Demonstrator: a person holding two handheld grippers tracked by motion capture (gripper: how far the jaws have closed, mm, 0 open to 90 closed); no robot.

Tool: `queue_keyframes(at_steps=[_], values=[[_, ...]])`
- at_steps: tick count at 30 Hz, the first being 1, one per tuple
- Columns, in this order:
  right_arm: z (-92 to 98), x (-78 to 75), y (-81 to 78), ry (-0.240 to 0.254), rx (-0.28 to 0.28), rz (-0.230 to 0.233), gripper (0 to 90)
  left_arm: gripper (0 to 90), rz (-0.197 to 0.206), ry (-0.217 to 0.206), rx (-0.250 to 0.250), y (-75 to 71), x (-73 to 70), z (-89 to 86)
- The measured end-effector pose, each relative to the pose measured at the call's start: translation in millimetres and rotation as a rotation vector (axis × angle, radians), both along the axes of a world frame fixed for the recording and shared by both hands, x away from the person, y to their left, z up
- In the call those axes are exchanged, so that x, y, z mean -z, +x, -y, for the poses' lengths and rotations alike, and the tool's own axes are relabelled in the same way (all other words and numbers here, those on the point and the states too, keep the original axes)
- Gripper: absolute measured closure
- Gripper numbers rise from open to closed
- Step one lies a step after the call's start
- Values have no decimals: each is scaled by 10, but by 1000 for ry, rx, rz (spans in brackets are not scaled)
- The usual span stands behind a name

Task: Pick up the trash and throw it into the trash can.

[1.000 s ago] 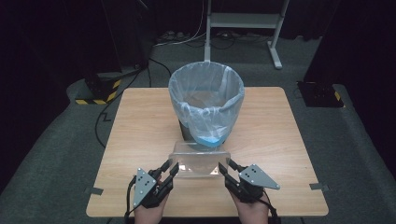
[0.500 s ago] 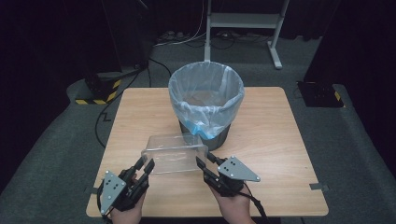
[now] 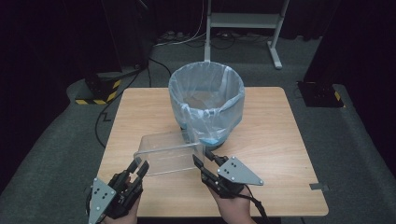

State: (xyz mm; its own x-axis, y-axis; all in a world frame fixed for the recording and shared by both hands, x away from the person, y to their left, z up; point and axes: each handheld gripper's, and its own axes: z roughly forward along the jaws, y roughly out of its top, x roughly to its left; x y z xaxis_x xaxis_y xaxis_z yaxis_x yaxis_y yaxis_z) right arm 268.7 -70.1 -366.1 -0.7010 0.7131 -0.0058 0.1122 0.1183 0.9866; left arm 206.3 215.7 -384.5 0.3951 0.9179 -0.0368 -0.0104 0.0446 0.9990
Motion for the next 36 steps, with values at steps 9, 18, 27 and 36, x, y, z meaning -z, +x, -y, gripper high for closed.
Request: queue_keyframes(at_steps=[9,18,27,36], values=[[185,-136,76,17,54,41,644,706,46,11,42,184,-176,179],[369,-455,241,27,106,117,644,719,114,21,93,476,-524,324],[468,-807,556,37,151,173,643,728,155,21,131,913,-885,408],[556,-971,1042,57,187,156,644,729,159,65,148,1432,-1075,485]])
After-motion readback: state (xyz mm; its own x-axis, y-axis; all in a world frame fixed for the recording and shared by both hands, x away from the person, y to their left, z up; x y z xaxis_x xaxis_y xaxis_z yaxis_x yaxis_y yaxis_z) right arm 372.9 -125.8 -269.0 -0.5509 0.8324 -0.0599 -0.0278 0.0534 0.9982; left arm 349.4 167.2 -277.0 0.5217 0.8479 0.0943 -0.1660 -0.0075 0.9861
